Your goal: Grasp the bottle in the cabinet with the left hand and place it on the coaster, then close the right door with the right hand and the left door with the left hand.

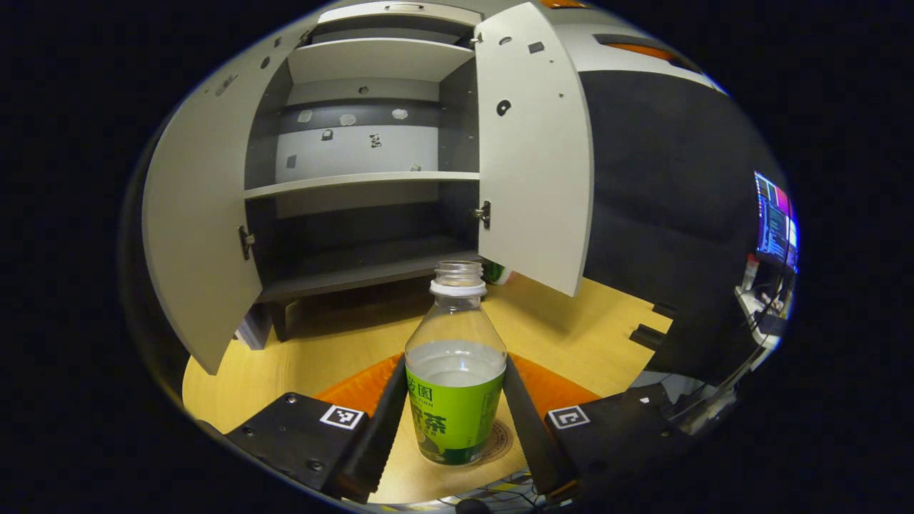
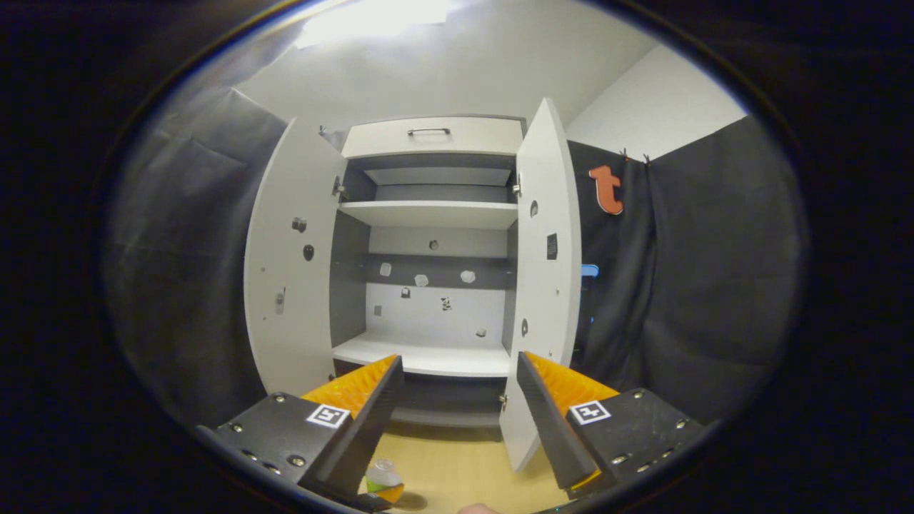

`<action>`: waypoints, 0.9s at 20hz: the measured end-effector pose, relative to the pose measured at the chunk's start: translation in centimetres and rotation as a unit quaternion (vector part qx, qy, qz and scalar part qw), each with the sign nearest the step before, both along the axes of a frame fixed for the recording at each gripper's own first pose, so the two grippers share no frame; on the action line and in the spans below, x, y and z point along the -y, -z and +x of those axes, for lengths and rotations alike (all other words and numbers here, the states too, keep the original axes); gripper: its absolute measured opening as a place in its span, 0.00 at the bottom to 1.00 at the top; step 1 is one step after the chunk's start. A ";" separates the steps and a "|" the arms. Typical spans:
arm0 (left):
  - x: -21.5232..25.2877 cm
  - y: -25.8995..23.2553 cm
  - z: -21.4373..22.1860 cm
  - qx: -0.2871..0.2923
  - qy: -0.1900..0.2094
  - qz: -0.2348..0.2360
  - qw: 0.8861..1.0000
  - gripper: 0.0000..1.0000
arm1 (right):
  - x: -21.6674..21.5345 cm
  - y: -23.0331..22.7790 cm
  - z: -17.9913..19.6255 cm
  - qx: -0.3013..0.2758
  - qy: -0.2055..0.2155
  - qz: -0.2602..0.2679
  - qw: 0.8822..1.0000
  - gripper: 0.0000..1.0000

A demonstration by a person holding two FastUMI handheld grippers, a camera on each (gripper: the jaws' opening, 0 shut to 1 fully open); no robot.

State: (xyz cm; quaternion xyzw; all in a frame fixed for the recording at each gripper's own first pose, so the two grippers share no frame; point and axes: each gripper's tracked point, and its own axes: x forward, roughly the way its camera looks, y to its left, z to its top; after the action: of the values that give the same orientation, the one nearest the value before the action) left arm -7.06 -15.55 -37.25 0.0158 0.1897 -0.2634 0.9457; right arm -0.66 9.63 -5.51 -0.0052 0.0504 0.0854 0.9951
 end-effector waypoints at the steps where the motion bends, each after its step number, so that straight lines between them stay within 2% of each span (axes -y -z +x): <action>1: 0.7 0.5 -0.1 0.003 0.011 -0.001 1.000 0.79 | -0.2 0.3 0.5 -0.002 0.000 0.001 1.000 0.96; 5: 1.5 2.9 -0.6 0.003 0.029 -0.002 1.000 0.80 | -0.8 1.7 2.4 -0.020 0.007 0.001 1.000 0.96; 8: 2.8 2.1 -0.6 0.035 0.051 -0.029 0.998 0.80 | -1.5 2.4 3.2 -0.026 0.002 -0.007 1.000 0.96; 13: 2.9 2.6 -0.3 0.020 0.060 -0.045 0.997 0.80 | -1.4 4.1 4.3 -0.042 0.008 -0.009 0.999 0.96; 16: 2.6 3.2 -0.9 0.020 0.085 -0.026 0.996 0.84 | -1.4 4.2 4.9 -0.044 0.014 -0.004 0.999 0.96; 17: 2.6 3.2 -1.2 0.010 0.095 -0.029 0.995 0.82 | -1.3 4.2 5.0 -0.043 0.015 -0.004 0.999 0.96; 18: 2.6 2.9 -1.4 0.002 0.101 -0.036 0.994 0.84 | -1.4 4.1 5.0 -0.042 0.015 -0.005 0.999 0.96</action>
State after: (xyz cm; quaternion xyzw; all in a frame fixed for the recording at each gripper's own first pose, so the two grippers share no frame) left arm -8.44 -18.16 -40.11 0.0012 0.1757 -0.3642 0.9146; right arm 4.38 10.99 -9.65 -0.0058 0.0925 0.0705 0.9932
